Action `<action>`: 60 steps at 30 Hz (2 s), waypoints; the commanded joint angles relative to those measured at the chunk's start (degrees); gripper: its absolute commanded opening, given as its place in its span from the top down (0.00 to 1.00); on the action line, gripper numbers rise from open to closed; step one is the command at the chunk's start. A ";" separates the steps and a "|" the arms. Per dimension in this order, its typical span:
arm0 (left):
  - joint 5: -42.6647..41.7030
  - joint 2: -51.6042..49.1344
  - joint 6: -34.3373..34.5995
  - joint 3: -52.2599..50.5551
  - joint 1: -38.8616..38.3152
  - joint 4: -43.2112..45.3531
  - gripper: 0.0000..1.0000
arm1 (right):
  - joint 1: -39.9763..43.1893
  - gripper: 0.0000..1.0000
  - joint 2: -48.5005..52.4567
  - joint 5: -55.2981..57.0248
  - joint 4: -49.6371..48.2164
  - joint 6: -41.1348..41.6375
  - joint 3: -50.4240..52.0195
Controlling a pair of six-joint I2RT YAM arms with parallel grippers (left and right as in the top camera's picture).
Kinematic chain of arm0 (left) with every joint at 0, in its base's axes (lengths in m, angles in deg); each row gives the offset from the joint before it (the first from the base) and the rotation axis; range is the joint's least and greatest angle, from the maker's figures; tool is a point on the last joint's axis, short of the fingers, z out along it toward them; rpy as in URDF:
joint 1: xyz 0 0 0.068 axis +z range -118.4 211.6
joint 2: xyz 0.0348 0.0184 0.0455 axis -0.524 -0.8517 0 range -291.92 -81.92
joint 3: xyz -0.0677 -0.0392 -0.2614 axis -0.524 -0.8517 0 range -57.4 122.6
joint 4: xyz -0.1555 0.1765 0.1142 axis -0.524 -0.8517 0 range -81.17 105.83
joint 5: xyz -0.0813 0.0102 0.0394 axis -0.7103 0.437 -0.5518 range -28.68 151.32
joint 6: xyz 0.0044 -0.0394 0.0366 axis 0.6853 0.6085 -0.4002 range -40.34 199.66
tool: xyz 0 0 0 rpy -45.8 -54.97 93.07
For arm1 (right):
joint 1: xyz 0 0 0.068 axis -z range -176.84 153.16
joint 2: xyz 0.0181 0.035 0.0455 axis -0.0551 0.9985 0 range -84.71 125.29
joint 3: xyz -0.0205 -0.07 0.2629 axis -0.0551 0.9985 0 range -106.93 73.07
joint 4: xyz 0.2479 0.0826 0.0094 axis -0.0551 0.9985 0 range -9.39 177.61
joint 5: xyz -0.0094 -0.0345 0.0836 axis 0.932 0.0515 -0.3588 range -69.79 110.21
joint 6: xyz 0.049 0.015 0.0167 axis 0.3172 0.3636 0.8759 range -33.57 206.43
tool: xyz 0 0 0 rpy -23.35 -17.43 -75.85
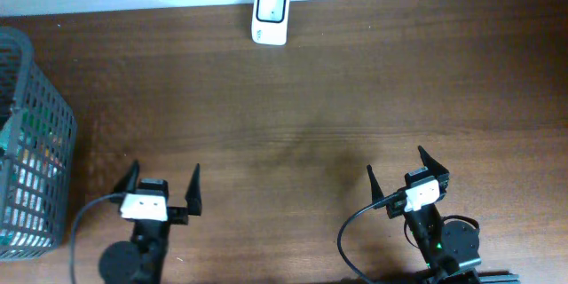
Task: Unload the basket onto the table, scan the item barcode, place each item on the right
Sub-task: 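Move the left gripper toward the grey basket, then lower the left gripper into the basket and grasp the white gold-capped tube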
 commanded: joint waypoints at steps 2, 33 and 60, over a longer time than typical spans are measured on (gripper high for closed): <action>-0.52 -13.79 -0.42 17.86 -0.17 -5.66 0.01 | -0.37 0.02 -0.33 0.26 0.26 0.04 0.35; 14.75 -81.74 12.50 105.92 17.46 -60.85 0.01 | -0.37 0.02 -0.33 0.26 0.26 0.04 0.35; -2.54 -97.61 -12.37 97.46 56.46 -62.05 0.00 | -0.37 0.02 -0.33 0.26 0.26 0.04 0.35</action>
